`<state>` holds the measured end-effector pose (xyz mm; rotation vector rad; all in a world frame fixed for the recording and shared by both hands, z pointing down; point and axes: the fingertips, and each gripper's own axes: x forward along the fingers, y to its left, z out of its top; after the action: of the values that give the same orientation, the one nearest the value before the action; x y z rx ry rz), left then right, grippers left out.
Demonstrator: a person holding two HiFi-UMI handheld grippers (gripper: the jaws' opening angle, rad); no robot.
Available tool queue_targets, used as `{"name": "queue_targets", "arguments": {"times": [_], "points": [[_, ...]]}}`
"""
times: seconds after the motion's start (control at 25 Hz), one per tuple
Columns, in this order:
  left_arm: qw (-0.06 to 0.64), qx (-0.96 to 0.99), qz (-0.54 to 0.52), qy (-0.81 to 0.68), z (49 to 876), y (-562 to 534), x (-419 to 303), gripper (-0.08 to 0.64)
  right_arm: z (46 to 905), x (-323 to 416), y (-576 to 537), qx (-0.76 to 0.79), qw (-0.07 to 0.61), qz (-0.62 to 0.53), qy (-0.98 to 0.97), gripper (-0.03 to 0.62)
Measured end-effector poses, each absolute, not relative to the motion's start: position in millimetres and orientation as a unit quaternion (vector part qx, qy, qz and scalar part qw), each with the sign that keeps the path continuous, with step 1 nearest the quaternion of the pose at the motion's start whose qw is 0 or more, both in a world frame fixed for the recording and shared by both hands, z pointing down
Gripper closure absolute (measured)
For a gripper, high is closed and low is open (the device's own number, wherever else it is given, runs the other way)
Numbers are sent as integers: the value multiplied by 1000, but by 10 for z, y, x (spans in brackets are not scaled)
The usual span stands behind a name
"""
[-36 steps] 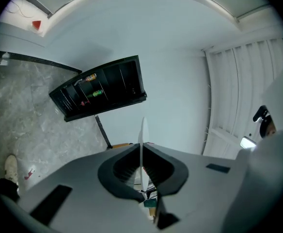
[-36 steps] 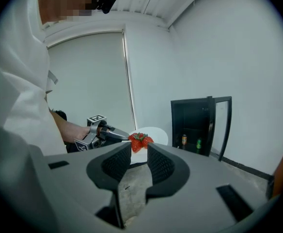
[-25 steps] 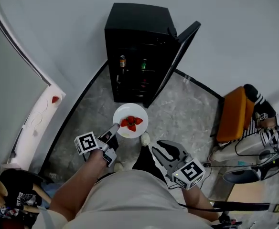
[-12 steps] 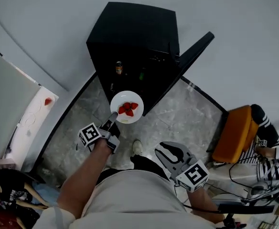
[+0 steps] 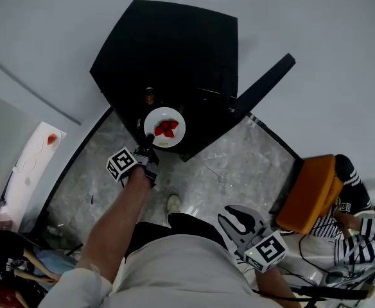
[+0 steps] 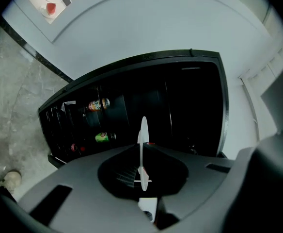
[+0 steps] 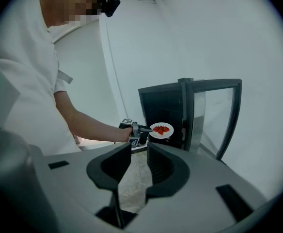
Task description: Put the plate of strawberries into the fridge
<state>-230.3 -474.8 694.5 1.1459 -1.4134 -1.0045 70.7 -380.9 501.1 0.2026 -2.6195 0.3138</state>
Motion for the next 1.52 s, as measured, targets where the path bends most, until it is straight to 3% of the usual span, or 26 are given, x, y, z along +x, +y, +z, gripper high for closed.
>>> {"name": "queue_targets", "arguments": {"times": [0.52,0.8,1.28,1.52], "points": [[507,416,-424,-625,7605,-5655,-2862,535,5202,818,-4273,85,280,150,-944,479],[509,404,-377,-660,7778,-5828,-3005,535,5256,860,-4356,93,289,162,-939,479],[466,438,-117,-760,7917,-5927,-3140,486,5362,821,-4338,92,294,175,-935,479],[435,444,-60,-781,7840,-5886,-3242,436,5390,807,-4255,93,294,172,-936,479]]}}
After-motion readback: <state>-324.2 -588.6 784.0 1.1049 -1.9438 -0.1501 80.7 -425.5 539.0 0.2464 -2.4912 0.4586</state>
